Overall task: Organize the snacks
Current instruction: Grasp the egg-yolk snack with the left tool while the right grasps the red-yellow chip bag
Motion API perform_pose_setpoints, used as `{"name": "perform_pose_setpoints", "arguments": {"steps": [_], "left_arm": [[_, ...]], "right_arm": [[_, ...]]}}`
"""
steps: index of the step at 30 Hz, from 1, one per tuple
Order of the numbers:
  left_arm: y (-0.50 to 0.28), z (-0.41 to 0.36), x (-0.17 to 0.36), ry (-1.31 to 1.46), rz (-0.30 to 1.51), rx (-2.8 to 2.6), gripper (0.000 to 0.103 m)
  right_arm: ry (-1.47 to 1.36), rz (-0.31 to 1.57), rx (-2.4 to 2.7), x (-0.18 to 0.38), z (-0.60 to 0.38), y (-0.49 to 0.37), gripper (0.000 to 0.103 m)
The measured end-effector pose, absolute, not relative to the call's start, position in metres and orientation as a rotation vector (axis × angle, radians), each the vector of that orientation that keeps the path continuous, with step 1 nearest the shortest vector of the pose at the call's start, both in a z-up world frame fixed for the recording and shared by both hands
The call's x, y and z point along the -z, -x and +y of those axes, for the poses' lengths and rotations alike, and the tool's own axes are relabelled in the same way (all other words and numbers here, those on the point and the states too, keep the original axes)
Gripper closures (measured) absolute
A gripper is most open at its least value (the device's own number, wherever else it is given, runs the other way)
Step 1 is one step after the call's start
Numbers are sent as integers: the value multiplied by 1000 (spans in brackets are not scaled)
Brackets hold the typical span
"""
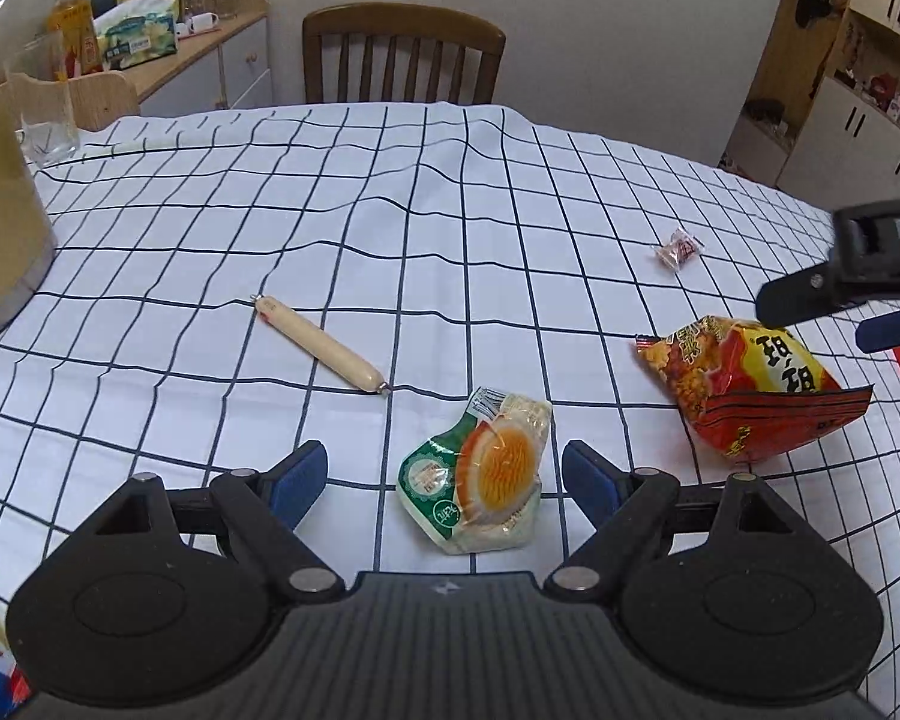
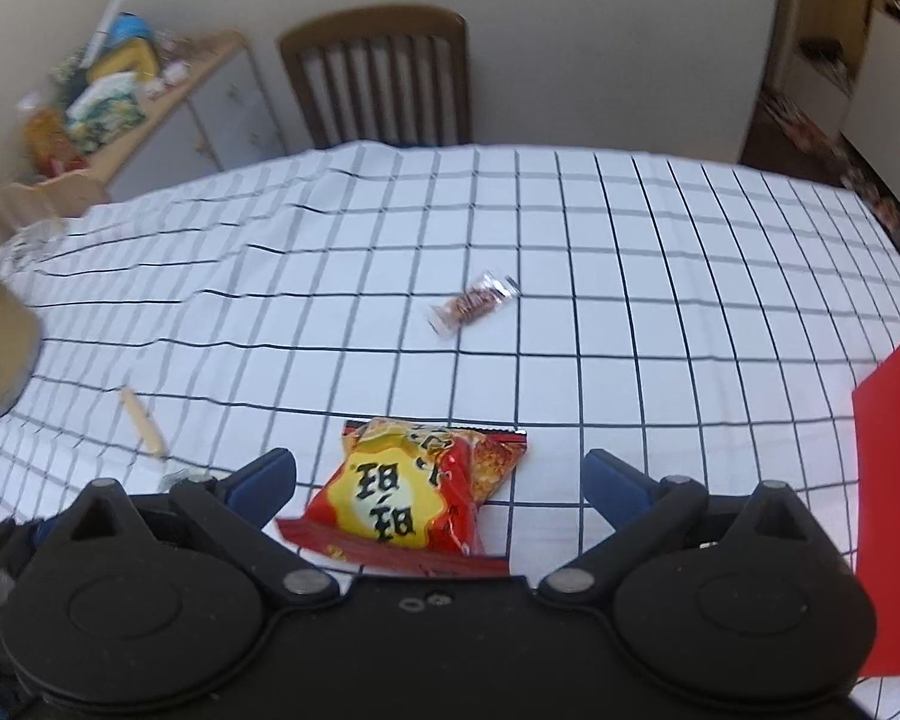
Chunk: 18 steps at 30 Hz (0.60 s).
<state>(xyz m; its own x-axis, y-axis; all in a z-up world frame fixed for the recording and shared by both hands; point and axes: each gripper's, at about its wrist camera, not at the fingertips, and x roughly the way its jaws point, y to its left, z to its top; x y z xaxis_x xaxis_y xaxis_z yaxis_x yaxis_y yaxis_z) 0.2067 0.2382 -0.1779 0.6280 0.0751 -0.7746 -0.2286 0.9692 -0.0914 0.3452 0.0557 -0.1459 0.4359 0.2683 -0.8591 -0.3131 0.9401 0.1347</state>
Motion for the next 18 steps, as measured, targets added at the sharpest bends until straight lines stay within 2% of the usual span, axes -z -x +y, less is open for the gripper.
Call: {"name": "perform_pose_setpoints", "arguments": {"steps": [18], "left_arm": [[-221,232,194,133,879,-143,18]], "right_arm": [[92,1188,-226,182,89,-365,7]]}}
